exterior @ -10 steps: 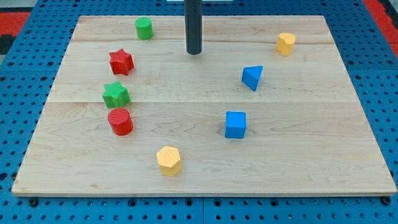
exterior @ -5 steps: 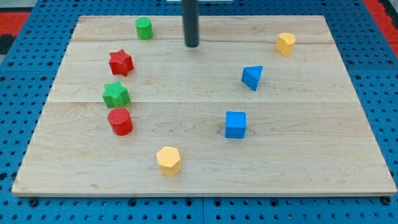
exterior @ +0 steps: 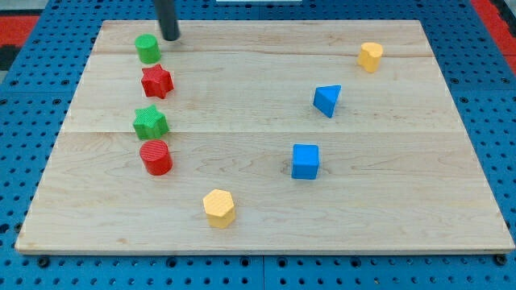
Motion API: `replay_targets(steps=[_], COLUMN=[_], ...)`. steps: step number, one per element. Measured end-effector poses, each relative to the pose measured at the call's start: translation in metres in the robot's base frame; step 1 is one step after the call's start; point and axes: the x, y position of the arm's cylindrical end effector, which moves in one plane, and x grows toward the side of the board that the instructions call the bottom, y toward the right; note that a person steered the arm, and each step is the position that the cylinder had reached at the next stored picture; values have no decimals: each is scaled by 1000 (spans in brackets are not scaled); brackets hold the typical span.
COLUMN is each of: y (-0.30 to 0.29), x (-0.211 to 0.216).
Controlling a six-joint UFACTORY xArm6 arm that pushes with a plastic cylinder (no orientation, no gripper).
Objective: Place the green circle diagonally top left to the red star
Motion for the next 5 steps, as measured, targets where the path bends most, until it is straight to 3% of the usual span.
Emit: replay_targets(steps=[4,5], y=[-50,-19], x=[29,38])
